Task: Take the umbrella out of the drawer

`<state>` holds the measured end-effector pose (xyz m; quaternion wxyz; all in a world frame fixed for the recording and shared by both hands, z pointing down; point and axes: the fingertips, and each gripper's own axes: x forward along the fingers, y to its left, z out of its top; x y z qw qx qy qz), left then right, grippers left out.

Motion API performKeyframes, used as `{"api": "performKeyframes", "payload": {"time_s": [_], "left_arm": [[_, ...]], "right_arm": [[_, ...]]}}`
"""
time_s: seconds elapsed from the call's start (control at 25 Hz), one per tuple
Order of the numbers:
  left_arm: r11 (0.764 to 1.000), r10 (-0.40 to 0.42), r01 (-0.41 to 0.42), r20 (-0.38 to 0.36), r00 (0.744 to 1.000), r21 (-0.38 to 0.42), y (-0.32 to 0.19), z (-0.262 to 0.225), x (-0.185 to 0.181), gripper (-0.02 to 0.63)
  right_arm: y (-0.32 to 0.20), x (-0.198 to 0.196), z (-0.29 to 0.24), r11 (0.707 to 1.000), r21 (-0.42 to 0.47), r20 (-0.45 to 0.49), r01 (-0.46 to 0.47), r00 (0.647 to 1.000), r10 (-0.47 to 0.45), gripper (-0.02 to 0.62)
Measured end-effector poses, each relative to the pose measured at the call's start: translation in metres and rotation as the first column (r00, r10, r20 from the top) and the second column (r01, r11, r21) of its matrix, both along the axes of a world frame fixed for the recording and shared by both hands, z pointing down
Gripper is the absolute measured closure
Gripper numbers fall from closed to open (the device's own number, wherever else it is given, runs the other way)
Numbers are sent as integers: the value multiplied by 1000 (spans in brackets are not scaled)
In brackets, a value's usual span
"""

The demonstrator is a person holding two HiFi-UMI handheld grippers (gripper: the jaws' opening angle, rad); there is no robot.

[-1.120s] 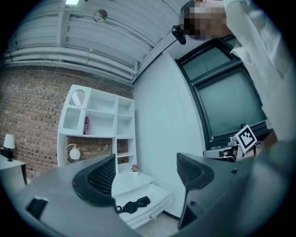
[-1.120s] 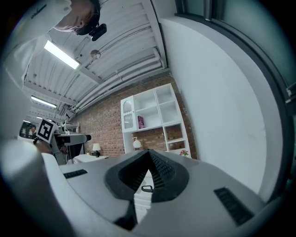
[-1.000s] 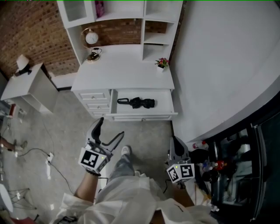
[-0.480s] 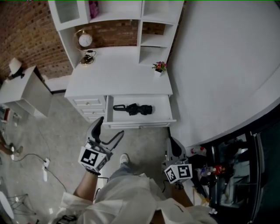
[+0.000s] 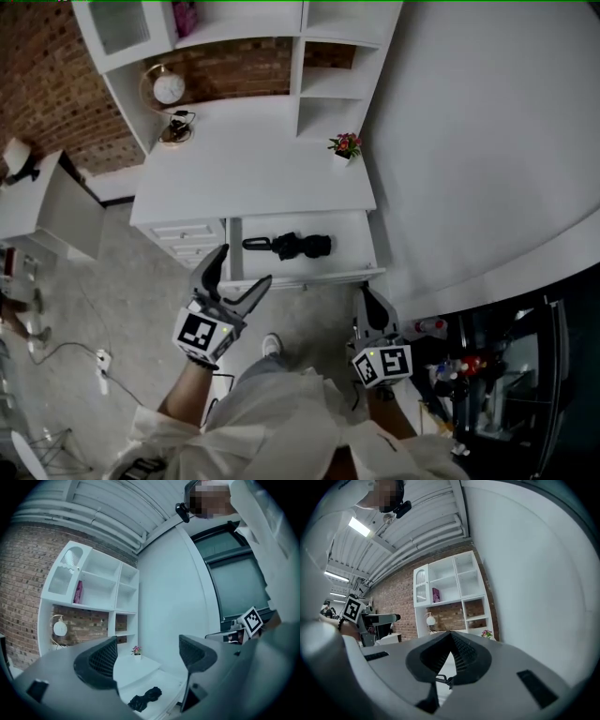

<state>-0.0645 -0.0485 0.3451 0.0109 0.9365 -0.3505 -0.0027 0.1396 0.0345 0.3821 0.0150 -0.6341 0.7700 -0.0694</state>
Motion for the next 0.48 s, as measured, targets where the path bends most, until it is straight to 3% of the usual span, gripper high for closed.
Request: {"api": "performKeyframes", "payload": {"time_s": [0.48], "left_arm": [[997,72,-72,-4,997,-35,-83,23,-11,209]], "right_arm": [[-85,-34,9,999,-25,-2,-30,1000,30,578]]}}
